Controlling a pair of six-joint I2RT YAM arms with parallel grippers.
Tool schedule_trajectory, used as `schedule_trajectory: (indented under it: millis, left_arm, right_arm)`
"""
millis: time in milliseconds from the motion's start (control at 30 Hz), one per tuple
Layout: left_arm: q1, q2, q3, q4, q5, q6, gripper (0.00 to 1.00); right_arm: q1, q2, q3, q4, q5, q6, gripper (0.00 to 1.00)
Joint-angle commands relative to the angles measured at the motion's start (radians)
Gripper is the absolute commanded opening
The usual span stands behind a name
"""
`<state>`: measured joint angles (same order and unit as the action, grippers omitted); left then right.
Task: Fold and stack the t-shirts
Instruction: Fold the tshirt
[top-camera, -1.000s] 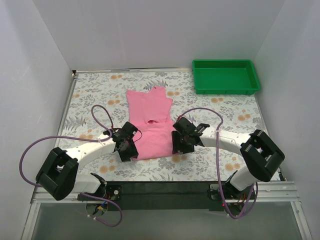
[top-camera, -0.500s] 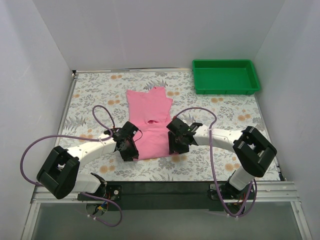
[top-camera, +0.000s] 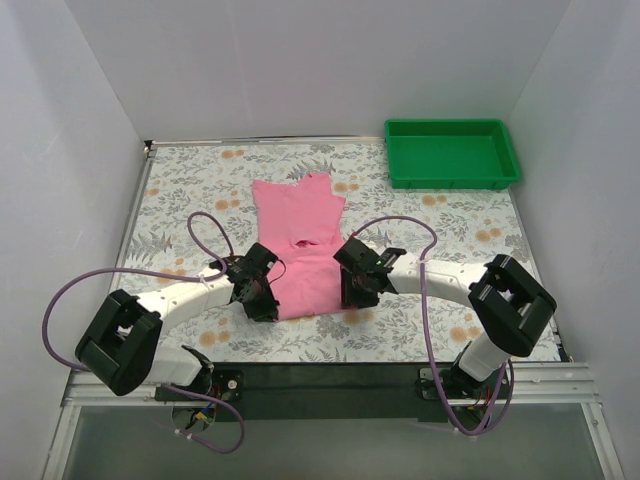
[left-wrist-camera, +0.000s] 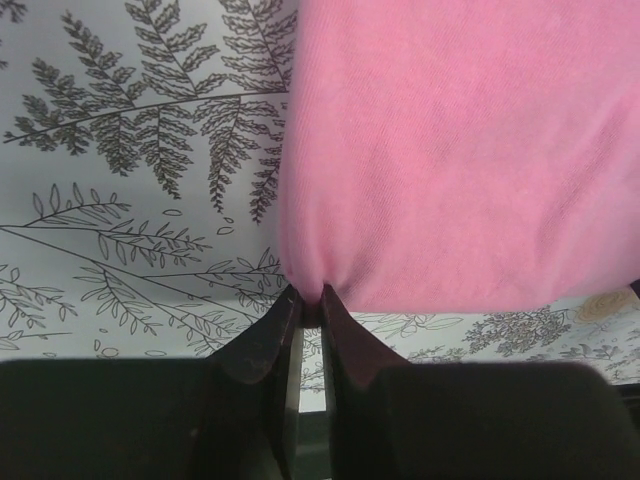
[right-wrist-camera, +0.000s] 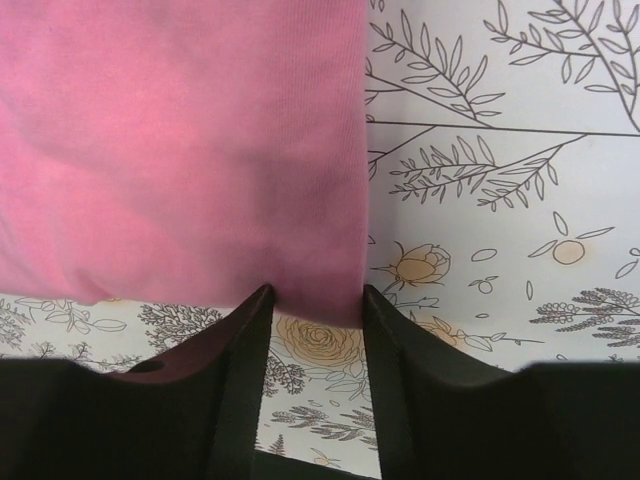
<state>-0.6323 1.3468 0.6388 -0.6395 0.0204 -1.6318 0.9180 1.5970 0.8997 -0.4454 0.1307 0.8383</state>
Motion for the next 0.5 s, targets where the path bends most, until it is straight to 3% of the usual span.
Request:
schedule_trajectory:
  millis: [0,133,267,467]
  left_arm:
    - [-0.014,0.075,-0.076,0.027,-0.025,0.004,0.11]
    - [-0.014,0.075,-0.071,0.021,-0.025,0.01,0.0]
    - [-0.014,0.101,-0.035,-0.023,-0.022,0.044,0.0]
    - [-0.014,0.094,0.117,-0.181,-0.022,0.136,0.0]
  right_arm:
    - [0.013,0.053,-0.055,-0.108,0.014,0.007,0.39]
    - [0.013,0.069,-0.039,-0.11,0.007,-0.014,0.26]
    - [0.012,0.037,-0.028,-0.122,0.02,-0.057,0.04]
    - [0.002,-0.041,0.051,-0.208,0.026,-0.183,0.01]
